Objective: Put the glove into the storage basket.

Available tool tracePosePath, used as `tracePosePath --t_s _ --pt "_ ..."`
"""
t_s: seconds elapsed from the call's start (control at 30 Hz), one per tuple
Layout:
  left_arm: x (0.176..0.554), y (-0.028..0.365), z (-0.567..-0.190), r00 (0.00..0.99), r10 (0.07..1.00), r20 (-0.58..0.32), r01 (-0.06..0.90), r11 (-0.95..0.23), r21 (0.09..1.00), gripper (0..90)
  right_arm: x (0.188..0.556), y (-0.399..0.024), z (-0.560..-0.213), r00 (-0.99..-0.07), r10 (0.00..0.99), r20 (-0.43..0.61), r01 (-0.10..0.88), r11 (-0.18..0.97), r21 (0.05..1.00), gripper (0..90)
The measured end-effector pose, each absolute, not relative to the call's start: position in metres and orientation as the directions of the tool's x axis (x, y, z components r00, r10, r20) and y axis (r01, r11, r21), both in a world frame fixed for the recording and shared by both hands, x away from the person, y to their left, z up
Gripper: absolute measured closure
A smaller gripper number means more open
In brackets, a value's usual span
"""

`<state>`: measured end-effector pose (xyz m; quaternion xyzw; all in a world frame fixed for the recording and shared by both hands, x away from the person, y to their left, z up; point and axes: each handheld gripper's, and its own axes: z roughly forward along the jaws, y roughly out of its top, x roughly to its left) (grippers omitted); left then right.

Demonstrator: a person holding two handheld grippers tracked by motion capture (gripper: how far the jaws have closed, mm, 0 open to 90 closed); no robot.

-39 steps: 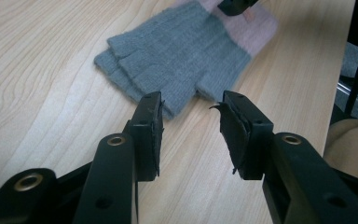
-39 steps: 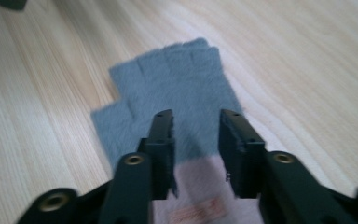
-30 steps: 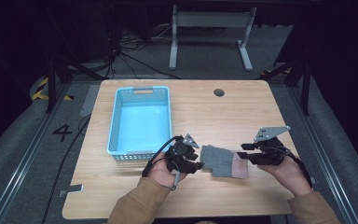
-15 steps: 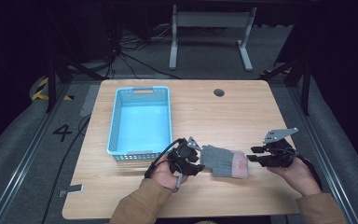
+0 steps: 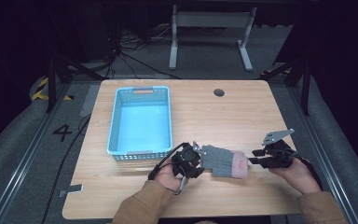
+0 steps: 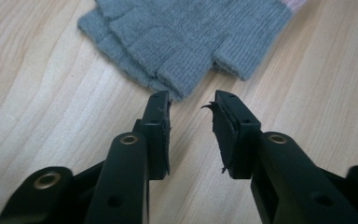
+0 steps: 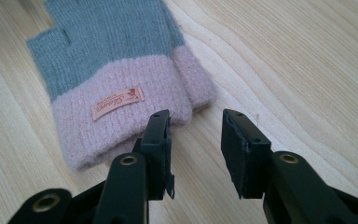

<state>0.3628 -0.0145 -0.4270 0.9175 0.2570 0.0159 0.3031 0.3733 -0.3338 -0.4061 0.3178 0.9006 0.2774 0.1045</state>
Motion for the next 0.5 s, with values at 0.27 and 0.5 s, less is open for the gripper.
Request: tracePosePath --t_s 0.27,0.5 --pt "0.367 -0.021 -0.439 0.880 0.463 -0.104 0.441 -0.719 0.536 70.7 0.372 -0.338 -0.408 -0.769 0.640 -0.006 0.527 0.639 0.560 63.2" --pt "0.369 -0.027 -0.444 0.892 0.442 -0.092 0.423 -0.747 0.513 73.8 0.371 -0.339 -0.409 -0.770 0.639 0.000 0.532 0.641 0.553 64.1"
